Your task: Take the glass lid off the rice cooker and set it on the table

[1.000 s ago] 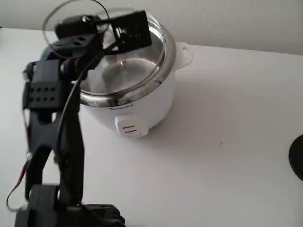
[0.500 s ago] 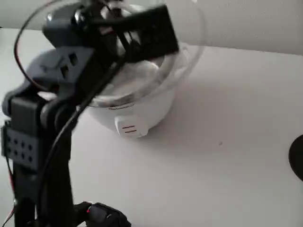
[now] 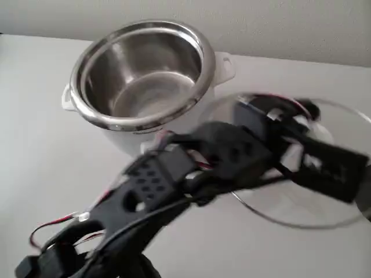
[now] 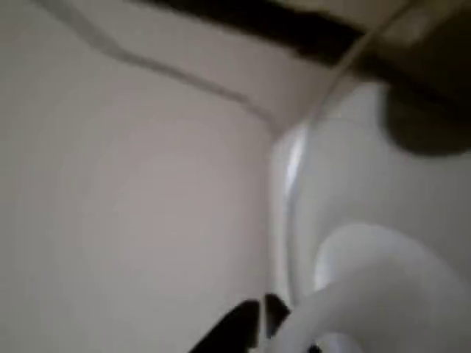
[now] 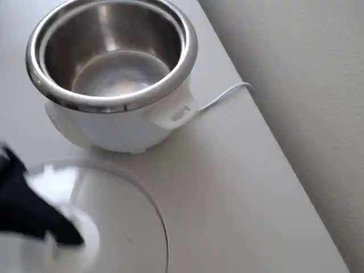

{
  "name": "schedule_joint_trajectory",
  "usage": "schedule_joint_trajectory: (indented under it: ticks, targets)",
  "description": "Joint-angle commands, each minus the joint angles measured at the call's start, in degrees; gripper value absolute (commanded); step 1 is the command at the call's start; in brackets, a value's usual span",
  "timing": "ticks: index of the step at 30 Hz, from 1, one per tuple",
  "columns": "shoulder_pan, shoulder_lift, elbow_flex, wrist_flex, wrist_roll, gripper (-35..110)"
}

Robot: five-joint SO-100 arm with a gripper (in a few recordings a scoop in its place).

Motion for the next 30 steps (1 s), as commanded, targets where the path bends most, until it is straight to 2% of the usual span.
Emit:
schedule_joint_trajectory:
  ticks: [1,15,21,26,30]
  targets:
    - [1.1,-2.2,-0.3,-4.7,-1.0,0]
    - [-9.2,-15.6,8.6,-4.7,-0.9,0]
    - [-11.6,-20.7,9.2,-9.0,-1.1,0]
    - [-11.6,-25.8,9.2,-11.6,-5.7,13]
    - [-10.7,-27.5,9.2,-7.8,-10.0,20]
